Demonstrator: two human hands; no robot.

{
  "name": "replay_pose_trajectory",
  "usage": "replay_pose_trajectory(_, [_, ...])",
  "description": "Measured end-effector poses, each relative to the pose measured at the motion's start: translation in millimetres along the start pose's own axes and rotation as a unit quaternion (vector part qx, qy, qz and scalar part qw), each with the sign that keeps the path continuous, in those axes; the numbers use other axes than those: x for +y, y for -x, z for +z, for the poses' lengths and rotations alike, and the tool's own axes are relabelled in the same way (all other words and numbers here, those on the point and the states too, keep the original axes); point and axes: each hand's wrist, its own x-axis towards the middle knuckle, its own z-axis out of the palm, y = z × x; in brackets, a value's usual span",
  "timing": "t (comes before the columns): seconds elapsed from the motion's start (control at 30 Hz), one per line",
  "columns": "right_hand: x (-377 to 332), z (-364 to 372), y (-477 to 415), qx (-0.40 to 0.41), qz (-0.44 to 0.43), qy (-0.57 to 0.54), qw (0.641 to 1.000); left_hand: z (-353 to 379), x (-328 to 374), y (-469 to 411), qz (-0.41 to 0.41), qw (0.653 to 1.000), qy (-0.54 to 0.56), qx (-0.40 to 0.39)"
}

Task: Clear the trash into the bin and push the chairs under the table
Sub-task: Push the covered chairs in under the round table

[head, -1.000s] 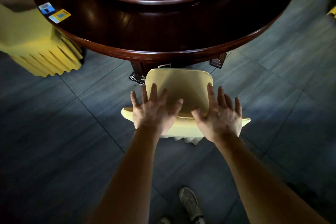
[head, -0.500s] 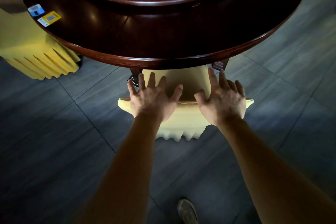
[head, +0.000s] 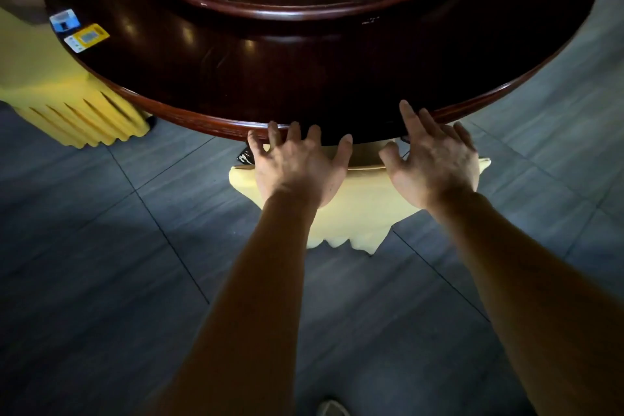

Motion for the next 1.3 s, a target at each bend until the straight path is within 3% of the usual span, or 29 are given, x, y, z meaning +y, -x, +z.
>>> replay_pose_trajectory(0.57, [62.2, -7.0, -101.0, 0.028, -0.069, 0.008, 0.997, 3.9, 73.6, -64.4, -0.058, 0.998, 0.023, 0.029])
replay_pose_trajectory(0.7, [56.6, -8.0, -92.6, 0.049, -0.041, 0.033, 0.997, 0.2, 67.1, -55.4, -0.007, 0.997, 0.071, 0.042])
replay_pose_trajectory(0.8, [44.8, -7.6, -74.9, 0.021, 0.021, 0.043, 0.999, -3.2, 51.4, -45.8, 0.062, 0.994, 0.086, 0.03])
replay_pose_trajectory(0.87, [35.5, -9.9, -59.9, 0.0, 0.016, 0.039, 0.999, -4.1, 36.9, -30.5, 0.075, 0.994, 0.075, 0.022])
replay_pose_trajectory(1.1, [-39.8, -36.9, 2.1, -0.02, -0.098, 0.012, 0.995, -42.5, -47.5, 55.6, -0.029, 1.0, 0.008, -0.009])
replay_pose_trajectory(1.3, [-137.3, -82.4, 42.6, -0.01, -0.163, -0.02, 0.986, -125.4, -129.9, 101.1, -0.077, 0.995, 0.013, 0.061])
